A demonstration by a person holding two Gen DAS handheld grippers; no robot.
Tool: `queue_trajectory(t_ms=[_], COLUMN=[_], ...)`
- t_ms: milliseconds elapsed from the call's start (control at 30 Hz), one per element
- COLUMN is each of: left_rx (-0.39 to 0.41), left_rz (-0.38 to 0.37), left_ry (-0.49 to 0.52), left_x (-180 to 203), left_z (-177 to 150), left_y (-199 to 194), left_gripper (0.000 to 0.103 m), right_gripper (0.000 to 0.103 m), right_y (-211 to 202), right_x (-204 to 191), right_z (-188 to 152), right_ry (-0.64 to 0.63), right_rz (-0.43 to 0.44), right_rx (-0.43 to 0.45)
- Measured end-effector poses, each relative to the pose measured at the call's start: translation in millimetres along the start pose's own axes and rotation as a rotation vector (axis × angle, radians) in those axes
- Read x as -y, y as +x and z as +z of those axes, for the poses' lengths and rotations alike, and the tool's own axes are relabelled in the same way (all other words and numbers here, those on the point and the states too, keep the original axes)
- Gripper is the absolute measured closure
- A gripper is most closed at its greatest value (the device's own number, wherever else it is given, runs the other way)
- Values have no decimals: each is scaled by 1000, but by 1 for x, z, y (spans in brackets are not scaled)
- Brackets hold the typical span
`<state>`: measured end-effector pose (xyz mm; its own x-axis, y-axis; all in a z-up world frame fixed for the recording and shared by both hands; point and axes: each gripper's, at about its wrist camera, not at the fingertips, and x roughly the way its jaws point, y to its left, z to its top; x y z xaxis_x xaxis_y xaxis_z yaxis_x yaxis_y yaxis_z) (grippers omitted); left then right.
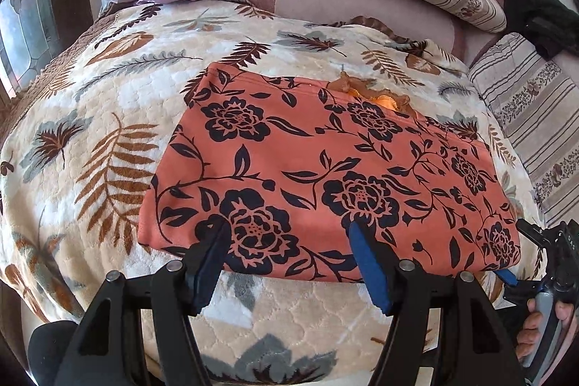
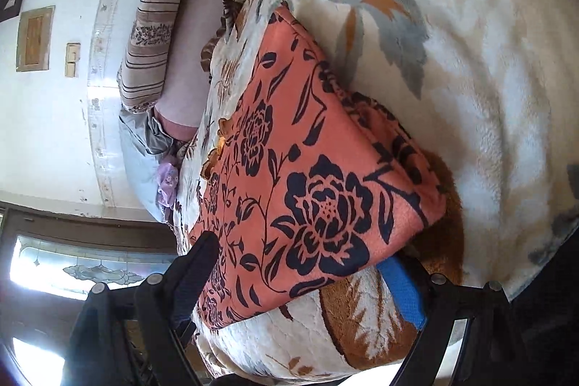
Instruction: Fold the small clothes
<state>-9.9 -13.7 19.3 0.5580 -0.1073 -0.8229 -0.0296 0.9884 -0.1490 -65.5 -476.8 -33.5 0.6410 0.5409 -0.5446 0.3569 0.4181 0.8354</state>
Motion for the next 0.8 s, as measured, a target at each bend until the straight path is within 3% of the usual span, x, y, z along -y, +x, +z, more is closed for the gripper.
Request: queue_trajectory(t_ms=[367,467,500,567,633,667,733,767,800], left_rx=[-13,6,49,38,43,91,190,194,141], left_rz=[-27,65,97,119,58,28,28,46,57], left_ry=[52,215,271,297,269,255,269,291,311], left_x=[37,61,68,74,71,70,72,74,75], left_z=[15,4,2,6,16,18,20,20,20], left_y=[57,84,83,78,62,49,33,36,50], left_gripper=[34,17,16,17,17,17,16,16,16], right_gripper=[13,13,13,13,18,24,25,25,25], right_y=[0,1,2,3,2,0,-2,-1,3], right_x=[13,14,12,7,0,-5,-16,-17,-16], right_z=[0,1,2,3,3,2,1,3,5], right_ry=[-21,-12,-19,-34,-49,-73,-108,-105,-92], right_rz=[65,68,58,34,-12,-36,-42,-54,-76], right_rx=[33,24,16,4,11,23,55,68,74])
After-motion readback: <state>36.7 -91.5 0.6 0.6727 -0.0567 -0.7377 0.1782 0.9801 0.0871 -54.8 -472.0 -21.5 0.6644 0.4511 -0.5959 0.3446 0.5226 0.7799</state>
